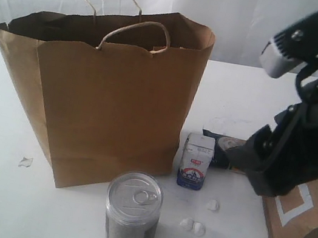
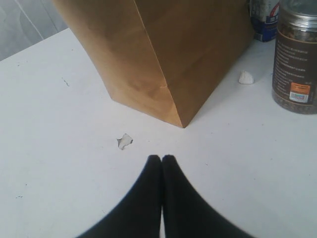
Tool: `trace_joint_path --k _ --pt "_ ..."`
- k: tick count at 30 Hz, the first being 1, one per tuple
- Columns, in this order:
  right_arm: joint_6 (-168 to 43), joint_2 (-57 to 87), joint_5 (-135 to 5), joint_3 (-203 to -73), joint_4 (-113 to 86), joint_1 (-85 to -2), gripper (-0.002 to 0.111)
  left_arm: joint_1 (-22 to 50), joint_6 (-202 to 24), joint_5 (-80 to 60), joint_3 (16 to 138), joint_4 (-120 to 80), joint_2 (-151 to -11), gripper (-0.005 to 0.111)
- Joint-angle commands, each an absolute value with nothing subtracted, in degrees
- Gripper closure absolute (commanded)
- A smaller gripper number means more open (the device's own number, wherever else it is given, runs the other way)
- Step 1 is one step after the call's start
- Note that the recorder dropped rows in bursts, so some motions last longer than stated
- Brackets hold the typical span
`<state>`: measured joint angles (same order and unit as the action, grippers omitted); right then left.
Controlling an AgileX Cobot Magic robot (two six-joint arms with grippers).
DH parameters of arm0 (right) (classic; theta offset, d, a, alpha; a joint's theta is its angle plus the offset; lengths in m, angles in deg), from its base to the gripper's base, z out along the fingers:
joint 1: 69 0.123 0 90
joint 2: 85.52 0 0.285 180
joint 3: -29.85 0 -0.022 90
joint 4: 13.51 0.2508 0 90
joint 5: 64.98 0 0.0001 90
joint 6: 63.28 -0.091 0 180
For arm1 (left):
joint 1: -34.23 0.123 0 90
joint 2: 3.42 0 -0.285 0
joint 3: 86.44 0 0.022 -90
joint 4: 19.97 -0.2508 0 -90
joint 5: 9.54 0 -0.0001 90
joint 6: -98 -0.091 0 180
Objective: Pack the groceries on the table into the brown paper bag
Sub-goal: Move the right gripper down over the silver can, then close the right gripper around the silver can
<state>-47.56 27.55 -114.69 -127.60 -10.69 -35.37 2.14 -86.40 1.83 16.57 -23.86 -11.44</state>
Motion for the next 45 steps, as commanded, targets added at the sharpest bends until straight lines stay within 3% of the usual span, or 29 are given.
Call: trace_joint_path --k 1,5,11,16,22,45 --pt "-44.6 23.2 -109.3 -126.3 -7.9 -33.0 0.025 2.1 -86.3 1.9 16.3 -23.7 -11.2 0.106" --pt "-43.9 18.0 -107.4 -126.3 -6.0 -29.9 0.018 2.1 -86.3 1.9 16.3 -23.7 -11.2 0.106" --pt "-43.5 11.8 -106.9 -126.7 -4.7 -25.1 0.018 2.1 -86.3 1.9 16.3 -23.7 -11.2 0.106" --pt "-43.5 10.4 -106.5 -128.0 -1.8 -23.4 0.017 2.1 -86.3 1.9 16.3 -23.7 -11.2 0.106" --pt "-43.5 8.1 -106.4 -128.4 -1.3 -22.8 0.008 2.1 -86.3 1.9 16.3 -23.7 -11.2 0.106" --pt "-40.4 -1.6 -101.4 -128.4 2.3 -21.4 0.008 2.1 -86.3 1.9 16.3 -23.7 -11.2 0.106"
